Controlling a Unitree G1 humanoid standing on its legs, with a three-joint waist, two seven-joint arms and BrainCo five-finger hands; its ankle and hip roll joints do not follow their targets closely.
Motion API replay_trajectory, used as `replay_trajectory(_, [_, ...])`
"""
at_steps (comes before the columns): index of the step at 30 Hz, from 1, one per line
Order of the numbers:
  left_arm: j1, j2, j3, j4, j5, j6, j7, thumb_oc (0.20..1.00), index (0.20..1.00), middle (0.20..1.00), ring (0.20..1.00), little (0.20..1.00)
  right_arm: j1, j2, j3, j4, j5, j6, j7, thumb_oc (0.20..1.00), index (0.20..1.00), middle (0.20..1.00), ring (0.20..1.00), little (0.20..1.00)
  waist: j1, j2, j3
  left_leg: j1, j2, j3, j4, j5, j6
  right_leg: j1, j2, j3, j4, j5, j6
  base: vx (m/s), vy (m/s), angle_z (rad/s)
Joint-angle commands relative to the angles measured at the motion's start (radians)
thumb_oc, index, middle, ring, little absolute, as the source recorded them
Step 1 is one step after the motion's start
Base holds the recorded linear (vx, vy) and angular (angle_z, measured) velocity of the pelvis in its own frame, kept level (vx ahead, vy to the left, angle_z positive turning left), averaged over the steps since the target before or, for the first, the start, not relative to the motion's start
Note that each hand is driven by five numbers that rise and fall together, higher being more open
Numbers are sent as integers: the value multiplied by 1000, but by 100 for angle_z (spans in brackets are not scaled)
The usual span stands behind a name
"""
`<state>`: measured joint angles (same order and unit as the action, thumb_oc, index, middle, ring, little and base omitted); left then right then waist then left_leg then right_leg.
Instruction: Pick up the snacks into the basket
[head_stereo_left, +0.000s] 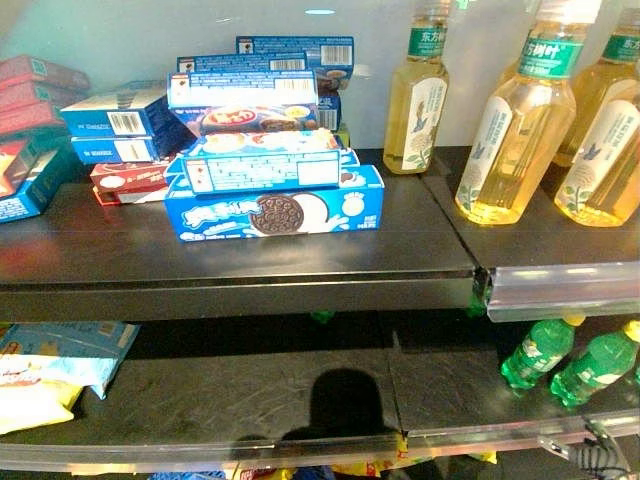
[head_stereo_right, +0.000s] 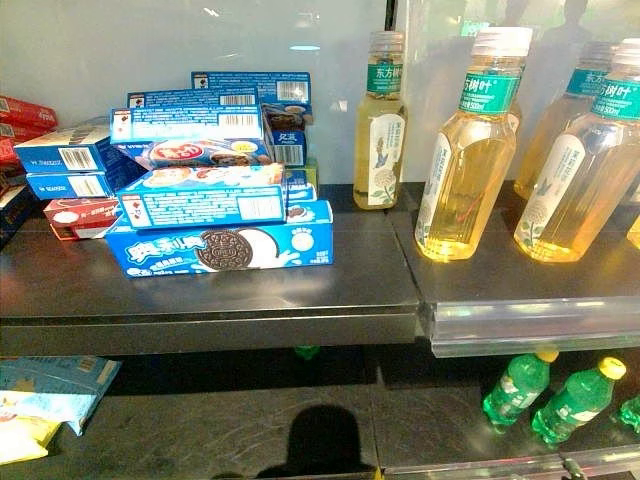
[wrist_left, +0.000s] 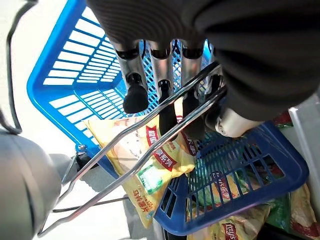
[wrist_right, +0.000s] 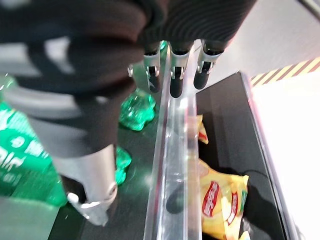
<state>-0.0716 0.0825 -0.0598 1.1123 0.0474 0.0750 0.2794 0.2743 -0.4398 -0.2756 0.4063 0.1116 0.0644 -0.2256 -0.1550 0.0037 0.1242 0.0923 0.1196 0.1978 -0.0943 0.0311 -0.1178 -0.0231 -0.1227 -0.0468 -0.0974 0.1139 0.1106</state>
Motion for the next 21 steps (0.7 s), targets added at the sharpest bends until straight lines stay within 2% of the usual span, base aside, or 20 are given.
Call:
replay_trajectory(1, [-33, 43, -80, 56, 82, 15, 18, 200, 200, 200, 200, 200, -70, -17, -89, -36, 18, -45, -56, 1000, 1000, 1000, 1000, 1000, -8, -14, 33, 32, -8, -22, 7, -69, 25, -17, -31, 13, 46, -55, 69, -30, 19, -6])
replay_trajectory(2, [-34, 41, -90, 46, 84, 17, 32, 200, 200, 200, 200, 200, -101, -17, -85, -66, 9, -52, -95, 1000, 1000, 1000, 1000, 1000, -8, 0, 51, 25, -14, -22, 7, -69, 27, -29, -37, 16, 47, -49, 72, -28, 22, -7])
replay_trajectory(7, [-34, 34, -105, 30, 84, 13, 48, 200, 200, 200, 200, 200, -160, -21, -53, -112, -4, -63, -125, 1000, 1000, 1000, 1000, 1000, 3, 19, 72, 15, -26, -23, 7, -65, 31, -41, -48, 19, 40, -36, 77, -12, 15, -7])
replay_trajectory(21, [-34, 27, -140, 22, 84, 6, 66, 200, 200, 200, 200, 200, -299, -19, 33, -76, 15, -77, -181, 1000, 1000, 1000, 1000, 1000, 49, 34, 98, -2, -32, -46, 7, -53, 27, -28, -64, -12, 19, -24, 81, -3, -4, 1])
